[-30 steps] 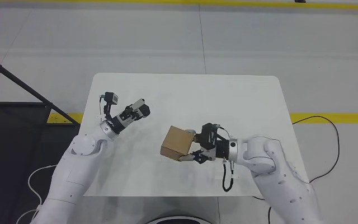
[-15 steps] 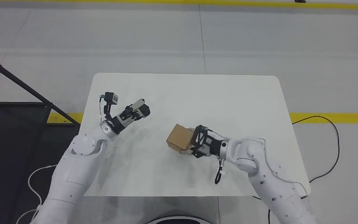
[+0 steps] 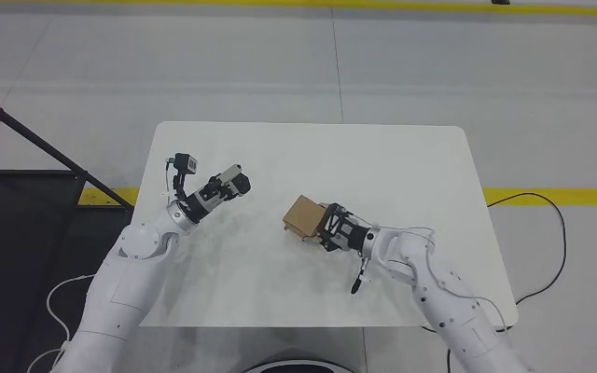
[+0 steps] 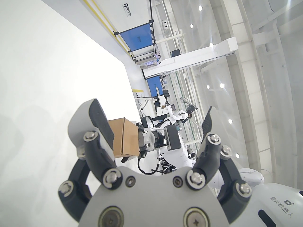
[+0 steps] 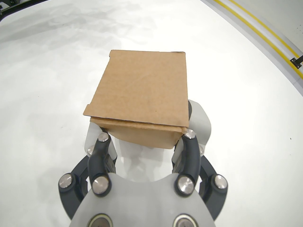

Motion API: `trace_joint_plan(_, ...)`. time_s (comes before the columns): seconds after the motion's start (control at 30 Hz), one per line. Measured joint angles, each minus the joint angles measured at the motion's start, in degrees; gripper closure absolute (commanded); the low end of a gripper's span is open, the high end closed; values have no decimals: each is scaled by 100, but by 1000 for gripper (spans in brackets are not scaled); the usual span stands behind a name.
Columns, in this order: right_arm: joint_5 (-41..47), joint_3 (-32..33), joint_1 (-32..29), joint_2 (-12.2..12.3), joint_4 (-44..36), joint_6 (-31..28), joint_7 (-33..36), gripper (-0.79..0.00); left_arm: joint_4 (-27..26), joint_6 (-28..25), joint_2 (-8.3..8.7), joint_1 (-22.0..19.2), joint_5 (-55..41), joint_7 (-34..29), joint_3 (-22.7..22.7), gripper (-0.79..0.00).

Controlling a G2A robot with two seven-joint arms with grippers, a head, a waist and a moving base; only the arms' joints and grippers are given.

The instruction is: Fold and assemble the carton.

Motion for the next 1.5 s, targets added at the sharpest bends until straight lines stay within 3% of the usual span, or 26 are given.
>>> trace_joint_plan(0.07, 43, -13, 22, -11, 44, -34, -16, -785, 0, 0, 0, 0, 0, 0, 0, -785)
trace_joint_plan(0.47, 687, 276, 59, 22, 72, -610, -140, -785, 0, 0, 0, 0, 0, 0, 0, -785)
trace_joint_plan(0.83, 231, 509, -10, 77, -793, 263, 917, -785, 0, 0, 0, 0, 0, 0, 0, -785)
trace_joint_plan(1.5, 102, 203, 295, -24, -627, 274, 1400, -785, 0, 0, 0, 0, 0, 0, 0, -785)
